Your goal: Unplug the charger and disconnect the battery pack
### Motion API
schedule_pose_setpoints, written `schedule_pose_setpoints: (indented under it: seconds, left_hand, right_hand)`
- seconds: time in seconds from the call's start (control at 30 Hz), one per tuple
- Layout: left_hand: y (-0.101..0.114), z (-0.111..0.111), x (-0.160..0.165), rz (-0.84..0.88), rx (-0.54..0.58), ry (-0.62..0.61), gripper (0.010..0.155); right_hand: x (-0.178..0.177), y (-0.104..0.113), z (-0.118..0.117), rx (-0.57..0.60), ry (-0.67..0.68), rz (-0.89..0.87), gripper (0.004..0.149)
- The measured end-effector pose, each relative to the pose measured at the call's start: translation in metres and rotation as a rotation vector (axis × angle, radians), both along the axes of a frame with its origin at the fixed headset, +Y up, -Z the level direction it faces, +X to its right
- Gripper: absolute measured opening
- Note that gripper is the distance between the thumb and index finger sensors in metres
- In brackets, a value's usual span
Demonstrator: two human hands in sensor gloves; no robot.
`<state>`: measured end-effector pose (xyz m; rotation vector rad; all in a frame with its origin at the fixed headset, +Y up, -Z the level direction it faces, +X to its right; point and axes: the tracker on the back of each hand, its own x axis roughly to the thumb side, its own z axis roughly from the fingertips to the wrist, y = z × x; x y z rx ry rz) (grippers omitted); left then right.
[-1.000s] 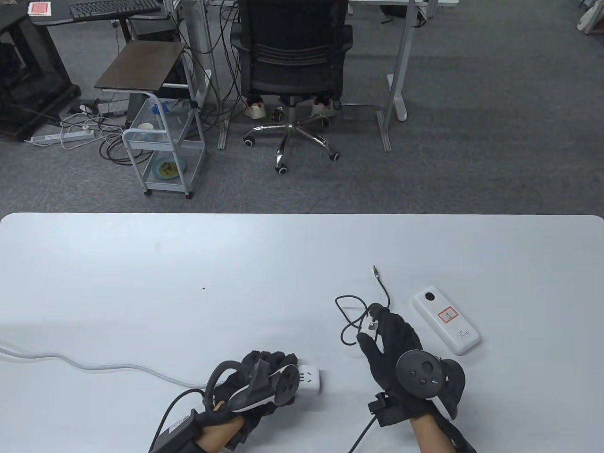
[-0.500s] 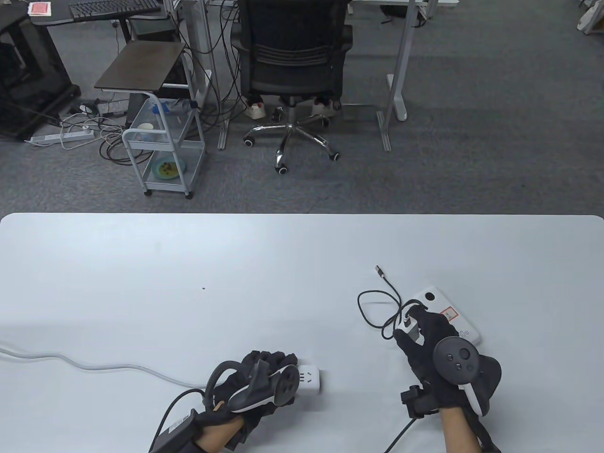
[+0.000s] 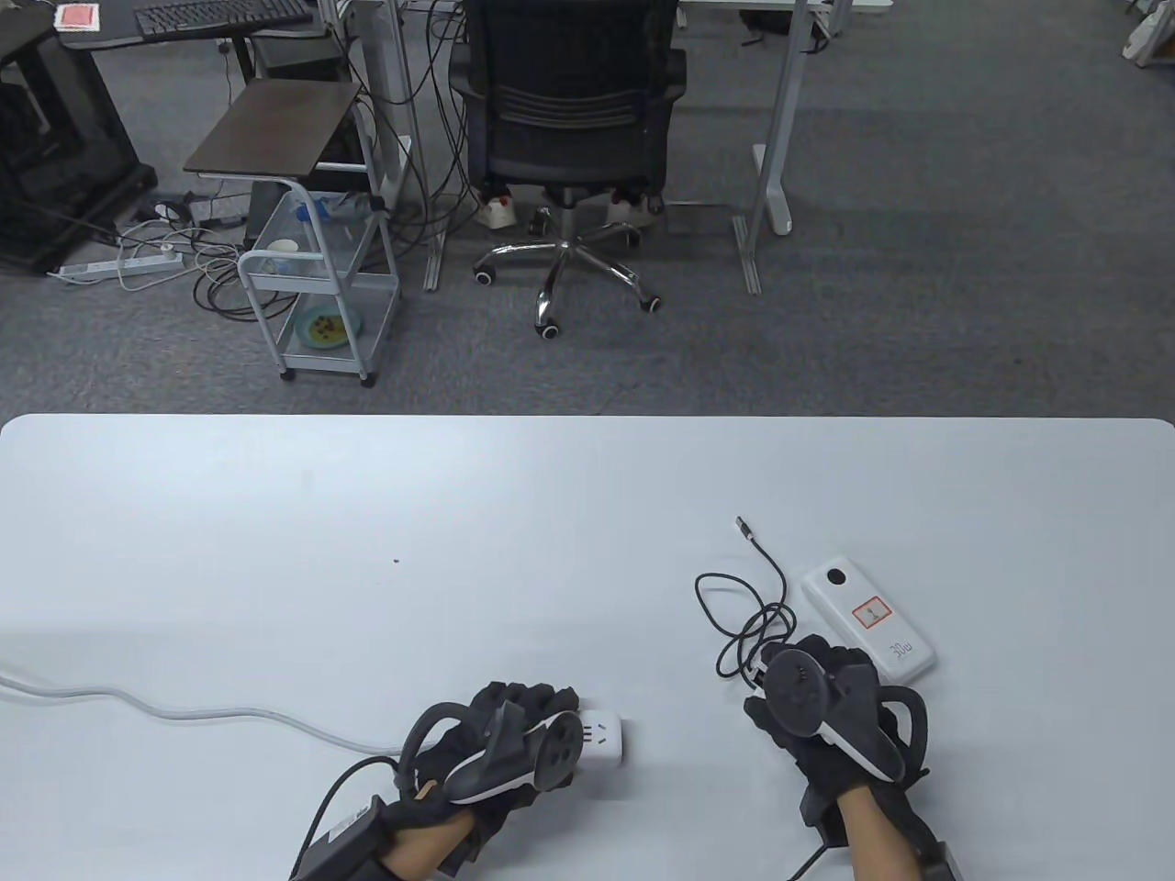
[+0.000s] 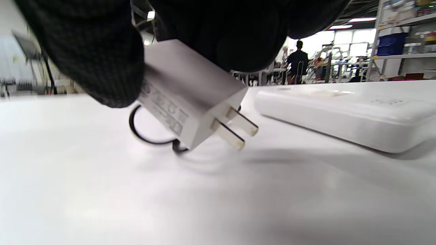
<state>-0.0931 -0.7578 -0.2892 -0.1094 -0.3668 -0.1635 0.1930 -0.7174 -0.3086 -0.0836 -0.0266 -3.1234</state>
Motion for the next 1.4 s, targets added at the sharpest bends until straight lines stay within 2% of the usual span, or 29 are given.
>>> schedule_pose_setpoints:
  seconds: [0.17,0.3,0.6,0.9,1.0,1.13,1.23,1.4]
  left_hand:
    - [0.000,0.000,0.000,-0.002,0.006,-0.002,0.081]
    - [0.000,0.000,0.000,-0.002,0.006,-0.002,0.082]
    - [0.000,0.001,0.001,-0.012,0.016,-0.003,0.082]
    - [0.000,0.002,0.001,-0.010,0.020,-0.004,0.082]
    - [0.000,0.001,0.001,-0.010,0.020,-0.004,0.081]
    - [0.000,0.002,0.001,-0.011,0.021,-0.004,0.082]
    - [0.000,0.001,0.001,-0.010,0.020,-0.004,0.082]
    - [-0.001,0.001,0.001,-0.009,0.020,-0.004,0.082]
  right_hand:
    - [-0.016,-0.016,0.000,-0.069,0.078,0.154,0.061]
    - [-0.028,-0.025,-0.001,-0.068,0.104,0.267,0.061]
    - [-0.034,-0.032,-0.001,-0.083,0.140,0.276,0.059]
    - [-0.033,-0.030,-0.001,-0.060,0.134,0.267,0.060]
    - [-0.027,-0.023,0.002,-0.109,0.131,0.216,0.070]
    - [-0.018,-0.018,0.002,-0.079,0.131,0.131,0.075]
    - [-0.009,-0.012,0.002,-0.015,0.117,0.068,0.074]
    - [0.004,-0.003,0.003,0.068,0.082,-0.050,0.063]
